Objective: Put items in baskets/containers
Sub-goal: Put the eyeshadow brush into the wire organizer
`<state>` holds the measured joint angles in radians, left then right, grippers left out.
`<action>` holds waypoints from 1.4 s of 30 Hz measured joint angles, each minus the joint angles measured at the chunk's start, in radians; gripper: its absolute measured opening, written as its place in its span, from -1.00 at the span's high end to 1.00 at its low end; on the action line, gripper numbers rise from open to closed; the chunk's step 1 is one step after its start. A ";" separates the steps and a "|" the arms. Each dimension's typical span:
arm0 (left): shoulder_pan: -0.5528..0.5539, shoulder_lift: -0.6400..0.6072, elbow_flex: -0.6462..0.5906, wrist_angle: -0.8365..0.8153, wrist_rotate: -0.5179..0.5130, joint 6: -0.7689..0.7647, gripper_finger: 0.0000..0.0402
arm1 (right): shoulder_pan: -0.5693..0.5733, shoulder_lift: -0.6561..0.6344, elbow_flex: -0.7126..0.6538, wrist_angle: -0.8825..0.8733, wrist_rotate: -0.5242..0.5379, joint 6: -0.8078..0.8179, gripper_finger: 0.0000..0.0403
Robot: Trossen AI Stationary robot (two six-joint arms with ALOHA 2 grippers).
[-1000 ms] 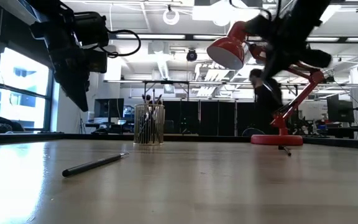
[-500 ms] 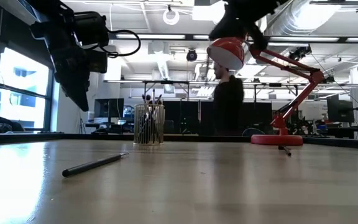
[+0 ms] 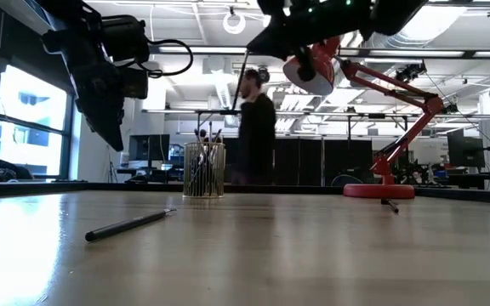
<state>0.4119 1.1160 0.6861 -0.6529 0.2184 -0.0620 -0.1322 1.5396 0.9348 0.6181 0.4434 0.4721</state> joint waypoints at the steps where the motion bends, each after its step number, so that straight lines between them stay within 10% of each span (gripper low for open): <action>1: 0.000 0.000 0.000 0.000 0.000 0.000 1.00 | -0.007 0.012 0.000 0.030 -0.011 -0.008 1.00; 16: 0.000 0.000 0.000 -0.002 0.000 -0.010 1.00 | -0.078 0.212 0.254 -0.087 -0.124 -0.282 1.00; 42: 0.000 0.000 0.000 -0.002 0.011 -0.018 1.00 | -0.126 0.407 0.256 -0.218 -0.213 -0.140 0.90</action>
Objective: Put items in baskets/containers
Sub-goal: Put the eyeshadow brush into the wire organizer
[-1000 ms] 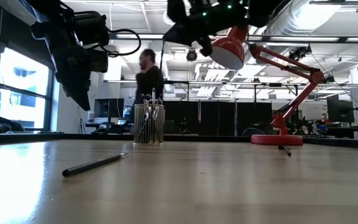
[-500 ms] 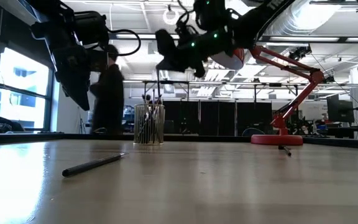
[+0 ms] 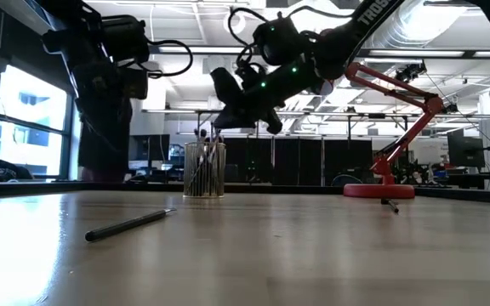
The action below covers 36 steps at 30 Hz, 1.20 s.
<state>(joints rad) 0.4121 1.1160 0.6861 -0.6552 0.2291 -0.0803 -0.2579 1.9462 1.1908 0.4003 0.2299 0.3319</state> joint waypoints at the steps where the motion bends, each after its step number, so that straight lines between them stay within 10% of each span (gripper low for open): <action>1: 0.000 0.000 0.000 0.001 0.000 0.000 1.00 | -0.001 -0.001 0.000 -0.007 -0.012 0.005 0.85; 16: 0.000 0.000 0.000 0.016 -0.003 -0.011 1.00 | 0.005 -0.196 0.000 -0.204 -0.032 0.005 0.24; 29: 0.000 0.000 0.000 0.100 0.023 -0.115 0.99 | 0.208 -0.401 0.000 -0.948 0.059 0.412 0.75; 36: 0.000 0.000 0.000 0.144 0.024 -0.206 0.70 | 0.367 -0.415 -0.063 -1.046 0.157 0.583 0.92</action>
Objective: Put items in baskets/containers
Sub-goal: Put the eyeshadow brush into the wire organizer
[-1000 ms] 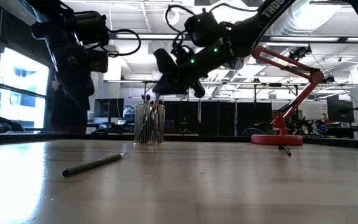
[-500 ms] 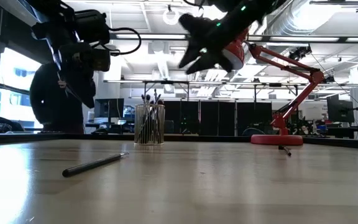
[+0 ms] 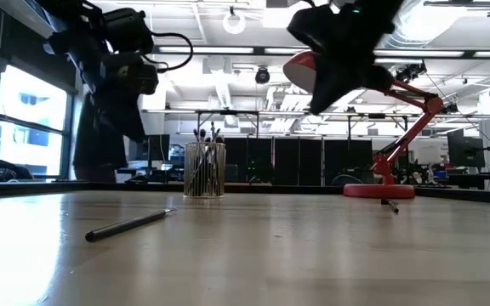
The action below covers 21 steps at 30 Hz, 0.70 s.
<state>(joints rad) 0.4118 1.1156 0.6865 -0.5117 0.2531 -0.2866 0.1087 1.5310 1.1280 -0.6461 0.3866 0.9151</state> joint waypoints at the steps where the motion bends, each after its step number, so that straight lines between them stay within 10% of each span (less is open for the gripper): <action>1: 0.000 0.000 0.000 0.003 0.002 -0.028 0.63 | 0.016 -0.006 -0.019 0.002 -0.002 0.016 0.91; 8: -0.083 0.000 0.000 0.072 -0.027 -0.246 0.33 | 0.085 -0.100 -0.223 0.081 -0.086 0.064 0.97; 21: -0.611 0.092 0.050 0.185 -0.478 -0.862 0.41 | 0.150 -0.518 -0.604 0.295 -0.159 0.072 0.99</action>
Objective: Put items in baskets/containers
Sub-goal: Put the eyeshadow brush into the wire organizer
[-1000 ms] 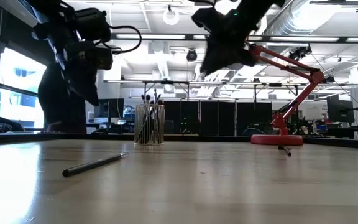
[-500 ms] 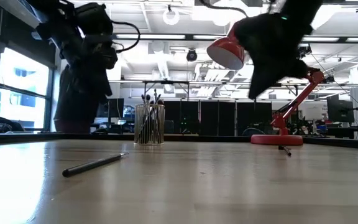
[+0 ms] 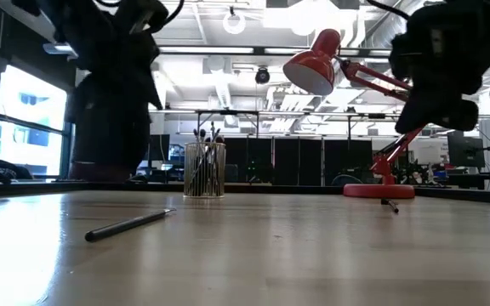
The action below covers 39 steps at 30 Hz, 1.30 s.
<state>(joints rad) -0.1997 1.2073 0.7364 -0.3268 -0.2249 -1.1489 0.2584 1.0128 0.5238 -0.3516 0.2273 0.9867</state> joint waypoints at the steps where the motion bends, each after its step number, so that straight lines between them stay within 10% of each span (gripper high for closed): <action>1: -0.025 0.026 0.022 -0.035 -0.012 -0.033 0.41 | 0.000 -0.026 -0.014 0.000 0.000 -0.002 0.99; 16: -0.121 0.478 0.556 -0.421 -0.021 -0.153 0.40 | 0.000 -0.124 -0.082 0.010 -0.075 -0.090 0.99; 39: -0.040 0.679 0.584 -0.438 0.134 -0.192 0.40 | 0.000 -0.124 -0.082 0.020 -0.112 -0.124 0.99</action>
<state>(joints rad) -0.2400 1.8867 1.3209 -0.7647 -0.0913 -1.3410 0.2581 0.8886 0.4423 -0.3317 0.1158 0.8629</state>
